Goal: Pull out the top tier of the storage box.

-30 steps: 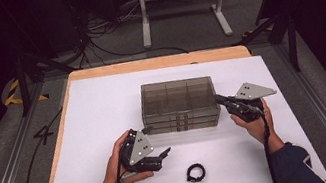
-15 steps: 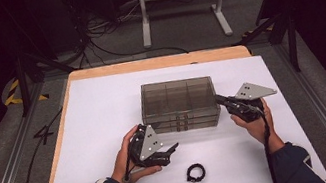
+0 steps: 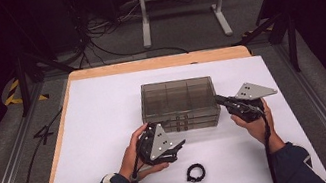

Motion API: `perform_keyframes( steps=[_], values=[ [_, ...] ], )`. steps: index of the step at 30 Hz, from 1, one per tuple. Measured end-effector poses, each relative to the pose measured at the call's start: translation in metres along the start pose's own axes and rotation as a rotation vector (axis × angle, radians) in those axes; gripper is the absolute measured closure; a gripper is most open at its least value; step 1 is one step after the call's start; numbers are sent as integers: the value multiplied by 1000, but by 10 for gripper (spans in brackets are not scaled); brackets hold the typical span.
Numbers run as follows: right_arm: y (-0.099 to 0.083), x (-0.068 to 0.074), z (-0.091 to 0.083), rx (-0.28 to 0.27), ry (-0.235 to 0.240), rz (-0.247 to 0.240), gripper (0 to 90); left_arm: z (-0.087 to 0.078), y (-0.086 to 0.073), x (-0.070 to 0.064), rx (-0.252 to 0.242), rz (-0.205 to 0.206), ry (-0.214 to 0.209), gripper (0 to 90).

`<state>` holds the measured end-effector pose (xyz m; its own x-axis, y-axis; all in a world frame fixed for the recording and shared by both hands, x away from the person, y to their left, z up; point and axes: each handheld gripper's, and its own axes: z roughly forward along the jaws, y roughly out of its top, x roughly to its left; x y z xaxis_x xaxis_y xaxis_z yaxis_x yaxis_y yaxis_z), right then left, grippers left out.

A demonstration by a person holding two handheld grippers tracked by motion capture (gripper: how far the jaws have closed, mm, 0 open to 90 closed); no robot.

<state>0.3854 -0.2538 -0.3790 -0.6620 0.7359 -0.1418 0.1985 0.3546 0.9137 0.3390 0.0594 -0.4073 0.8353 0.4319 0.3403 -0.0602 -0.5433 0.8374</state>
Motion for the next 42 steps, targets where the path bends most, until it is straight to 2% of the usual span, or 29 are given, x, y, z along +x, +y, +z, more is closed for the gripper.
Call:
perform_keyframes(
  steps=[2,3,5,6,9,11,14,16,20,22,23,25,30,36,40,42],
  values=[
    [0,0,0,0,3,3,900,1,2,0,-2,25,6,340],
    [0,0,0,0,3,2,900,2,3,-1,1,37,34,349],
    [0,0,0,1,3,1,900,3,4,-1,5,44,27,412],
    [0,0,0,2,3,1,900,6,5,-2,12,68,66,428],
    [0,0,0,3,2,3,900,8,5,-2,25,88,77,486],
    [0,0,0,2,1,1,900,10,4,-1,28,80,81,528],
    [0,0,0,2,2,1,900,13,4,-2,33,94,111,569],
    [0,0,0,2,1,1,900,15,4,-2,37,121,137,615],
    [0,1,0,2,-1,-2,900,18,4,-3,35,137,152,684],
    [0,1,0,1,-1,-1,900,21,4,-6,55,160,186,696],
    [0,1,0,1,-1,-1,900,22,5,-6,56,166,185,705],
    [0,1,-1,1,0,-1,900,24,5,-9,59,188,210,745],
    [0,1,-1,3,0,-3,900,29,7,-14,69,226,239,780],
    [0,1,-1,2,1,-4,900,35,7,-24,93,306,304,798],
    [0,1,-1,7,-2,-11,900,39,5,-32,132,381,350,782],
    [0,1,-1,6,-1,-10,900,40,5,-33,134,391,357,777]
  ],
)
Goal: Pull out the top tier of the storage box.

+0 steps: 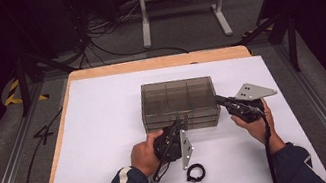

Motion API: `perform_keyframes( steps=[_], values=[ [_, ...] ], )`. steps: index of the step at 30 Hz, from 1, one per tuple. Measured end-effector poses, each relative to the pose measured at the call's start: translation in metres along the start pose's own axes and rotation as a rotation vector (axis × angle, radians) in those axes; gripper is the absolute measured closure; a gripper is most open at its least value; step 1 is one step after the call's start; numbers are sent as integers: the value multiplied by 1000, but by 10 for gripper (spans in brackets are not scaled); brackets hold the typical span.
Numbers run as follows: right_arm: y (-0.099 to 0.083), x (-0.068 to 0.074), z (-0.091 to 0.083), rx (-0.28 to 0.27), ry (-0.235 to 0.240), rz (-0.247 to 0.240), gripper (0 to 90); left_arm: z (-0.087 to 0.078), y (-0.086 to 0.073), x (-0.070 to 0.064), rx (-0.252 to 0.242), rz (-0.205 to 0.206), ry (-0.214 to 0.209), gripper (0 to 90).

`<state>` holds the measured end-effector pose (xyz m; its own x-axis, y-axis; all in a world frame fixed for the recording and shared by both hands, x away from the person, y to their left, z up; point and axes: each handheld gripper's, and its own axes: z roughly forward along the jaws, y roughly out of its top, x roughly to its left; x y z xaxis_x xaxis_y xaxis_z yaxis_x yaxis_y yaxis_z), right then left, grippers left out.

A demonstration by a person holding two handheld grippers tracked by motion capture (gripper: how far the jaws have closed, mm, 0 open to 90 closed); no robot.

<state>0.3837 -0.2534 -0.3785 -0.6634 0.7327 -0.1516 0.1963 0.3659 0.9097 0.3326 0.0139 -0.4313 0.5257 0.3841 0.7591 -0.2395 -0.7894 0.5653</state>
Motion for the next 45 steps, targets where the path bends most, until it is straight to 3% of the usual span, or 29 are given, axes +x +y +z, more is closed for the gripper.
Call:
perform_keyframes(
  steps=[4,6,16,22,28,30,34,35,40,45],
  values=[
    [0,0,0,2,0,-1,900,-1,0,0,-4,-2,7,750],
    [0,0,0,2,0,-3,900,-3,-1,1,-10,-14,33,746],
    [0,0,0,2,0,-1,900,4,1,1,27,-5,59,734],
    [0,0,0,2,0,-1,900,6,5,-4,40,56,115,759],
    [0,1,0,2,-2,1,900,9,9,-12,65,146,168,754],
    [0,1,0,2,-2,0,900,9,10,-15,83,202,194,764],
    [0,1,0,2,-2,1,900,9,10,-17,109,261,211,783],
    [0,1,0,0,-3,1,900,9,10,-18,120,296,218,790],
    [0,1,0,1,-3,1,900,10,11,-18,124,339,221,796],
    [0,0,0,0,-1,2,900,9,12,-15,122,316,199,795]
  ],
)
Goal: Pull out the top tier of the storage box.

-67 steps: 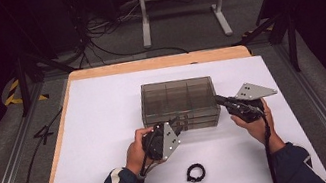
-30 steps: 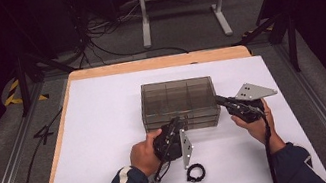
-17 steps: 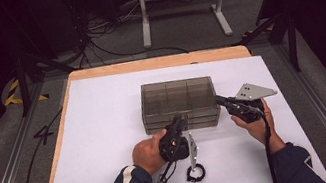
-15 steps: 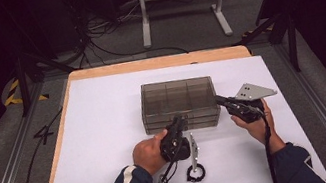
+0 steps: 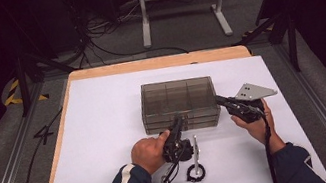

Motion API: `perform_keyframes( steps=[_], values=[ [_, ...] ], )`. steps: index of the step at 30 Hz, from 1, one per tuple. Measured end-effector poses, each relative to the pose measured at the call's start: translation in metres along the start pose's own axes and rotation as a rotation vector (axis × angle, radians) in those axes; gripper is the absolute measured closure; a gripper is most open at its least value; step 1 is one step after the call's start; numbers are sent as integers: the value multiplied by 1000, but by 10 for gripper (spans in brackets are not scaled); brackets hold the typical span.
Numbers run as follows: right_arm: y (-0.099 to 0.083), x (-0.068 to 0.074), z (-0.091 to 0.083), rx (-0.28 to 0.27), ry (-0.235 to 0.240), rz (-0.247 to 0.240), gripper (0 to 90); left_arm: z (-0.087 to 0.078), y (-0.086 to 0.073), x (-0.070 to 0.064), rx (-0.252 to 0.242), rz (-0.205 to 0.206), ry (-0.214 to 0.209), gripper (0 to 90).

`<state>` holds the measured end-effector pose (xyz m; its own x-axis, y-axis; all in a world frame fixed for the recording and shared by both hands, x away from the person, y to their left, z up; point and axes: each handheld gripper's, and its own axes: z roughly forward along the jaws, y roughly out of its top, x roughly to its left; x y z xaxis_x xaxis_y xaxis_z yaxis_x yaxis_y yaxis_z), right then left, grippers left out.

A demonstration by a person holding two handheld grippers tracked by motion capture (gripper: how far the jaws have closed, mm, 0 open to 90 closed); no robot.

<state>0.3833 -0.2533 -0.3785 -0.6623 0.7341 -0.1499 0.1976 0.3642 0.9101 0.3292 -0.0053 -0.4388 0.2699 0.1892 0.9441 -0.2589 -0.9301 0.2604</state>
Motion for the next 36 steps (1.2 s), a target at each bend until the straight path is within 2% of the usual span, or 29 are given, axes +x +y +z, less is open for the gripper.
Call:
perform_keyframes(
  steps=[7,17,20,21,22,24,25,28,29,31,32,34,36],
  values=[
    [0,0,0,0,2,-2,900,-3,-1,2,-11,-31,-21,793],
    [0,0,-1,2,2,-3,900,-10,-2,2,-20,-28,-34,792],
    [0,1,-1,3,3,-3,900,-12,-3,2,-28,-43,-43,792],
    [0,1,-1,3,2,-4,900,-15,-4,2,-40,-41,-27,817],
    [0,1,-1,4,1,-5,900,-17,-3,4,-46,-46,-42,900],
    [0,1,-1,3,3,-3,900,-16,-3,3,-26,-36,-70,900],
    [0,1,-1,2,5,0,900,-16,-4,1,-28,-28,-64,900],
    [0,1,-1,4,2,-8,900,-17,-5,1,-37,-46,-56,899],
    [0,1,-1,4,3,-7,900,-16,-5,1,-39,-41,-40,882],
    [0,1,-1,2,8,-1,900,-15,-3,1,-37,-30,-34,845],
    [0,1,-1,2,8,-1,900,-14,-2,0,-35,-6,-11,826],
    [0,1,-1,3,6,-4,900,-11,1,-1,-30,8,-16,822],
    [0,1,-1,3,4,-6,900,-8,4,-2,-22,39,3,818]
  ],
)
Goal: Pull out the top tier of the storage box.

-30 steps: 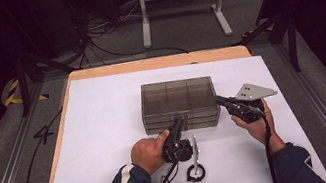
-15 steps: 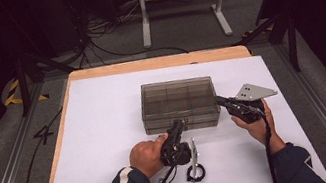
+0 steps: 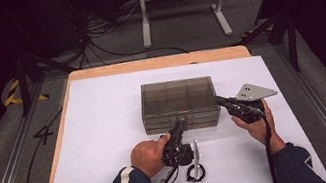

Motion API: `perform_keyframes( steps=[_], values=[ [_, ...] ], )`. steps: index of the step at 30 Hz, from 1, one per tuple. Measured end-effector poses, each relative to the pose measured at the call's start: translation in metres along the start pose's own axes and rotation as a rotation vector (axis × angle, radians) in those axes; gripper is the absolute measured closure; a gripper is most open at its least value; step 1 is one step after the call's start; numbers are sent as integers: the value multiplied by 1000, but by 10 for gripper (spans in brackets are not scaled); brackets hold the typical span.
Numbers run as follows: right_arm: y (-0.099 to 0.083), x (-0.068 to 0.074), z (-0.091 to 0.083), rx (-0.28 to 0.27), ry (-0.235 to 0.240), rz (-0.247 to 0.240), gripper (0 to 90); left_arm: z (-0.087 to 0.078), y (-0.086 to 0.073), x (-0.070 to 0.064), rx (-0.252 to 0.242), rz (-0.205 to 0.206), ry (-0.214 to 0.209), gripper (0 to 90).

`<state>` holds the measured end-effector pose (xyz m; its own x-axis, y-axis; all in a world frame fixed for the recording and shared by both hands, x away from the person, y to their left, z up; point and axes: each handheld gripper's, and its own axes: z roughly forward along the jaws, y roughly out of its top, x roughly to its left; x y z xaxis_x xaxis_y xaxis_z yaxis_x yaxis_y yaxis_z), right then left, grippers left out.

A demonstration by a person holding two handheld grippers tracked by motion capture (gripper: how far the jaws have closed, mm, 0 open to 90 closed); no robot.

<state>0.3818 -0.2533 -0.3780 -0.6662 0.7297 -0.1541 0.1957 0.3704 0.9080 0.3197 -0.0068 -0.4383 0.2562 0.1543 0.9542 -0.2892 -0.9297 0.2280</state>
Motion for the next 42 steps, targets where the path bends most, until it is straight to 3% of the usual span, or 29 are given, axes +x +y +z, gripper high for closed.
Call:
perform_keyframes(
  steps=[4,7,10,17,25,27,30,31,34,39,42],
  values=[
    [0,0,0,-1,1,1,900,5,2,-2,25,25,22,795],
    [0,0,0,1,0,-3,900,8,-1,-2,49,15,21,790],
    [0,0,0,-1,2,-2,900,8,-2,-1,47,22,20,790],
    [0,0,0,3,-2,-5,900,10,-2,-7,34,83,57,800],
    [0,1,-1,2,0,-3,900,2,-4,-4,29,31,30,799],
    [0,1,-1,2,0,-4,900,-5,-3,-2,8,16,27,900],
    [0,1,-1,2,0,-4,900,-8,-2,-3,9,29,39,881],
    [0,1,-1,2,-1,-4,900,-8,-3,-2,6,24,38,821],
    [0,1,-1,4,-2,-7,900,-4,-4,0,18,20,36,769],
    [0,1,-1,2,0,-8,900,5,2,-5,26,74,32,772],
    [0,1,-1,2,0,-9,900,10,4,-7,49,75,44,785]
  ],
)
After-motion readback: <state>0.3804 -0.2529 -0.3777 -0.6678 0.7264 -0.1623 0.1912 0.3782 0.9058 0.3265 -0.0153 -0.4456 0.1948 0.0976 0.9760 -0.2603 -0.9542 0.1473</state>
